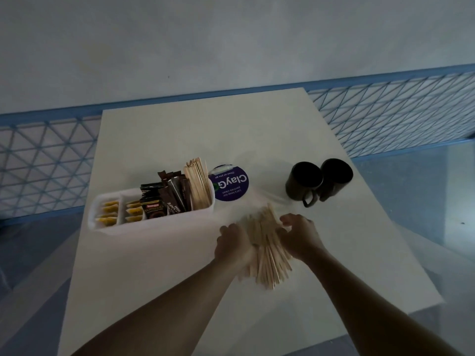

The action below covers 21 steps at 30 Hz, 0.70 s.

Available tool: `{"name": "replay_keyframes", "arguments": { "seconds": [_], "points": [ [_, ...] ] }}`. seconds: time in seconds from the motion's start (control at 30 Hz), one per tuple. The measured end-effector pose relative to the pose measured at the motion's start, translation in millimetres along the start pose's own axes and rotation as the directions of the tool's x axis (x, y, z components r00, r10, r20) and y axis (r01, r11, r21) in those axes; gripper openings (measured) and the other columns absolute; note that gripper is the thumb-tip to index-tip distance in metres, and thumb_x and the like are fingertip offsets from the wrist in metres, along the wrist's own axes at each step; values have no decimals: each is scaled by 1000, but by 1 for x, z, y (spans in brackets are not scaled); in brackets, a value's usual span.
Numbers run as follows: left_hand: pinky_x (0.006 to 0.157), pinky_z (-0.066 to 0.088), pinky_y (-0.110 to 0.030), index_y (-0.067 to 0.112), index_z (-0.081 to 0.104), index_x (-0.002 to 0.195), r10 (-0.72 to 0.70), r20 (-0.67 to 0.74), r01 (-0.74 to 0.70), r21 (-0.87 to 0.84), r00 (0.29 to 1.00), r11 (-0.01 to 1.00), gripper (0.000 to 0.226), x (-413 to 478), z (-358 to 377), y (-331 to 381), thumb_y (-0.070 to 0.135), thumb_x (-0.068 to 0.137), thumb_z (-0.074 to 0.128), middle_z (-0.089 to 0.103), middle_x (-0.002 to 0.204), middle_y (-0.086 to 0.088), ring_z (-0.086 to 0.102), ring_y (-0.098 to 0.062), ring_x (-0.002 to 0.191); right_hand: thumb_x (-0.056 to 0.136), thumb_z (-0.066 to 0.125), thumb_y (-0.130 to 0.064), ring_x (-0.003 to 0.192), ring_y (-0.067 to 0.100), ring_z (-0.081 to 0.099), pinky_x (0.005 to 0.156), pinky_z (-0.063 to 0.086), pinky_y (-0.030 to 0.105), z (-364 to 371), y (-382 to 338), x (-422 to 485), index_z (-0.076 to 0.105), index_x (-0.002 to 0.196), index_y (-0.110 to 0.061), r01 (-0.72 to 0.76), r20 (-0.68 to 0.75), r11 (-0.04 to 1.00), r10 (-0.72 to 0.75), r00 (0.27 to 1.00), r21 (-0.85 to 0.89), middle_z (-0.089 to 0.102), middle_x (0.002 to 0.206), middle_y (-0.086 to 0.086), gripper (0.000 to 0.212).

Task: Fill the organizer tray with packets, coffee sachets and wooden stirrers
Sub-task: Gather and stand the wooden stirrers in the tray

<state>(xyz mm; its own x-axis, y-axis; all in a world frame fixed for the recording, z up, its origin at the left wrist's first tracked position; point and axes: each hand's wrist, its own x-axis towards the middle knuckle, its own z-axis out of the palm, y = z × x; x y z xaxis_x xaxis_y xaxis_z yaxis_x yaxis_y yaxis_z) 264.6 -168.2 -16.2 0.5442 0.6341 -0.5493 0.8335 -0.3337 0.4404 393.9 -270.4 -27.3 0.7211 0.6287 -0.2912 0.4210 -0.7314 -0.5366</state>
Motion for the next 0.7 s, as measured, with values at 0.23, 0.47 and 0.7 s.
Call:
{"name": "replay_keyframes", "arguments": {
  "seconds": [0.23, 0.47, 0.7],
  "points": [
    [85, 49, -32, 10, 36, 134, -124, -40, 118, -125, 992, 985, 83, -8, 23, 17, 46, 73, 80, 46, 130, -11, 55, -28, 114, 90, 59, -26, 84, 17, 64, 72, 57, 31, 2, 8, -5, 69, 113, -15, -23, 97, 999, 25, 995, -22, 70, 100, 3, 27],
    [79, 45, -29, 12, 41, 128, -118, -139, 96, -154, 983, 983, 53, -8, 31, 15, 28, 87, 70, 50, 125, -10, 57, -25, 107, 82, 70, -34, 74, 12, 61, 62, 55, 28, 15, 4, -9, 62, 112, -20, -33, 87, 999, 29, 996, 41, 63, 90, -3, 34],
    [88, 49, -33, 8, 48, 124, -89, -195, 62, -141, 977, 988, 37, -4, 31, 6, 19, 92, 62, 55, 121, -11, 58, -27, 107, 82, 70, -29, 74, 11, 60, 63, 55, 27, 19, 1, -6, 62, 100, -18, -18, 88, 1000, 17, 996, 8, 62, 84, -4, 23]
  ]
}}
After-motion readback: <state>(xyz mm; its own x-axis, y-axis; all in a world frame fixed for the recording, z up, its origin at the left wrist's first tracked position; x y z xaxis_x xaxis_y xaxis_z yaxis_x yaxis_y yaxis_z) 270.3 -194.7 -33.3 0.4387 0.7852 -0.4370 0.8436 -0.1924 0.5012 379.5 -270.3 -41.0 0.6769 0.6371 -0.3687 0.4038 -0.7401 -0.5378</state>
